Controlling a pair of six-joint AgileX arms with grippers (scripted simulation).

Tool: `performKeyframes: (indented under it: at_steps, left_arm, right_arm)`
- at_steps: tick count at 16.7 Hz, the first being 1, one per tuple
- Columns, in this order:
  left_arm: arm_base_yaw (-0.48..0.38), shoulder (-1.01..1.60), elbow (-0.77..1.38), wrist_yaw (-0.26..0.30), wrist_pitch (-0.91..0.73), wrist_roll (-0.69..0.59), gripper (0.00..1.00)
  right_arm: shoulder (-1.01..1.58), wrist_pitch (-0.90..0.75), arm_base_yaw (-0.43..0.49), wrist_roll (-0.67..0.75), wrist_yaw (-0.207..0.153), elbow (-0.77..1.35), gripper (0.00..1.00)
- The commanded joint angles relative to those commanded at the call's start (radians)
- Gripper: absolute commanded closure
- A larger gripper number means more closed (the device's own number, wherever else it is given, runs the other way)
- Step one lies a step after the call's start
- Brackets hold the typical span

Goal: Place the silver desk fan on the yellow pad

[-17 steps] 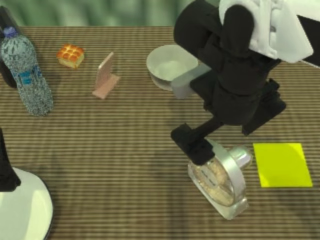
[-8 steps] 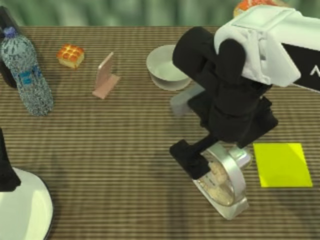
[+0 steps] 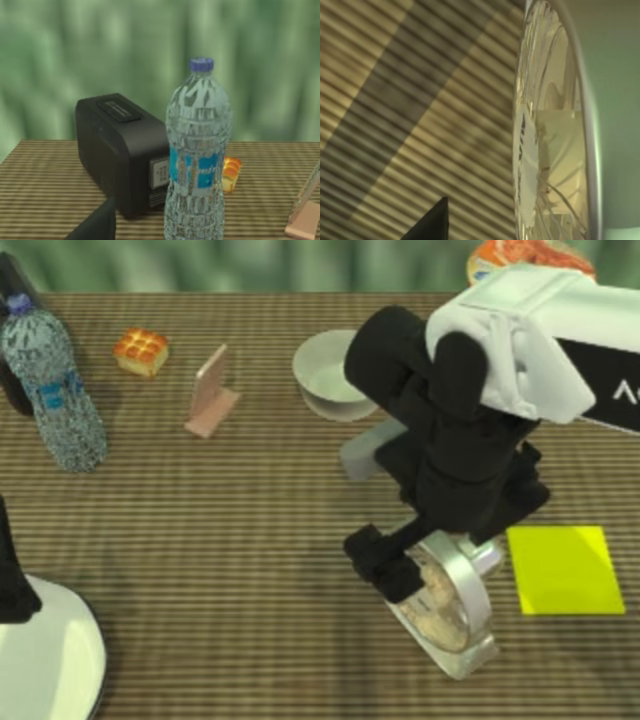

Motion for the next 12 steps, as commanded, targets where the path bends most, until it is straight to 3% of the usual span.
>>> performKeyframes:
  at_steps: [10, 12]
  left_arm:
    - [0.000, 0.000, 0.000, 0.000, 0.000, 0.000, 0.00]
    - [0.000, 0.000, 0.000, 0.000, 0.000, 0.000, 0.00]
  right_arm:
    - [0.000, 0.000, 0.000, 0.000, 0.000, 0.000, 0.98]
    - [0.000, 0.000, 0.000, 0.000, 0.000, 0.000, 1.00]
